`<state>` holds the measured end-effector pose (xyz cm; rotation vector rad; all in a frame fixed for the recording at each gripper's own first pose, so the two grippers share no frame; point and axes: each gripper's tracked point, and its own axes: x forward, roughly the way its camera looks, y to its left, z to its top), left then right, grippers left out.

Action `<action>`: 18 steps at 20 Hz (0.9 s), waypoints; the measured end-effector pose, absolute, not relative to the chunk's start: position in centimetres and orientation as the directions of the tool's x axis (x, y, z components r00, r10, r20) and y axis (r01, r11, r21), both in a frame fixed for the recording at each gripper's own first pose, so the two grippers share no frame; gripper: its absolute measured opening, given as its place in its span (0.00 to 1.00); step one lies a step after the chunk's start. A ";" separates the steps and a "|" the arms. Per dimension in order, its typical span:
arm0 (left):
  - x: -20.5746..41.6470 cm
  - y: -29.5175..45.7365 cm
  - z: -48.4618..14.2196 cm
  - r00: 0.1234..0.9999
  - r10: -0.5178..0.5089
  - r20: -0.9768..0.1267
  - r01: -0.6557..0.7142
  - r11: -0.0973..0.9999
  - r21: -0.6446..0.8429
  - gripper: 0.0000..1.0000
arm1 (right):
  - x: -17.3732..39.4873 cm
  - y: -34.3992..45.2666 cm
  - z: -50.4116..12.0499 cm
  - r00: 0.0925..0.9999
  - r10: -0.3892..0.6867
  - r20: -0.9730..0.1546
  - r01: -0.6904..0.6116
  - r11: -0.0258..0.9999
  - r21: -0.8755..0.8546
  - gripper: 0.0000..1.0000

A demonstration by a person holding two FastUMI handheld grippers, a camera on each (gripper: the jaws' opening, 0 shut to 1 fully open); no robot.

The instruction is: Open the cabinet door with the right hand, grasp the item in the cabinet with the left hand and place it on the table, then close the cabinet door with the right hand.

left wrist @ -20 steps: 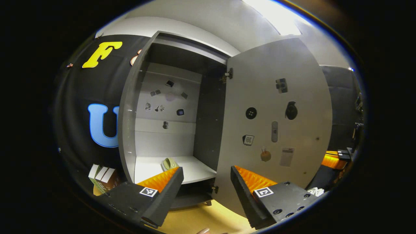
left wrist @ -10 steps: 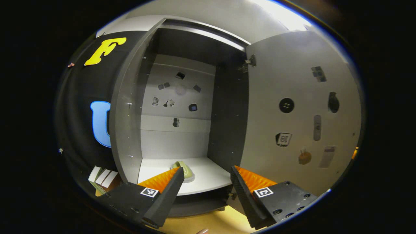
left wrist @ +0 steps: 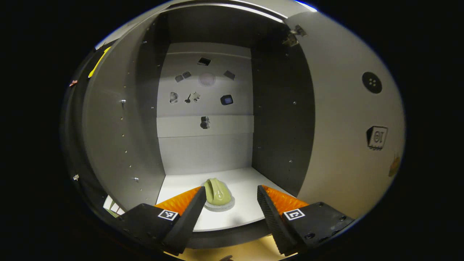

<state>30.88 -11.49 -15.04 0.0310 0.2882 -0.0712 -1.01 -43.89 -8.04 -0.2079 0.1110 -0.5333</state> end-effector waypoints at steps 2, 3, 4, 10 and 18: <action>32.8 -11.5 -15.8 0.953 -0.049 -0.300 0.059 0.998 0.024 0.90 | -0.1 -45.6 -8.9 0.849 -0.523 -0.071 0.499 0.839 -0.218 0.98; 33.8 -11.3 -16.2 0.951 -0.038 -0.307 0.049 0.998 0.029 0.90 | 0.3 -46.2 -9.6 0.845 -0.527 -0.088 0.502 0.839 -0.211 0.98; 34.5 -11.0 -16.8 0.948 -0.024 -0.318 0.038 0.999 0.036 0.90 | 0.6 -46.8 -10.3 0.841 -0.532 -0.104 0.505 0.839 -0.203 0.98; 38.3 -9.7 -18.9 0.932 0.018 -0.362 -0.007 0.999 0.032 0.88 | 2.3 -49.4 -12.9 0.823 -0.542 -0.167 0.506 0.835 -0.215 0.98; 40.0 -7.7 -21.5 0.902 0.079 -0.424 -0.066 0.997 0.046 0.80 | 6.5 -50.5 -12.9 0.850 -0.498 -0.173 0.476 0.866 -0.153 0.98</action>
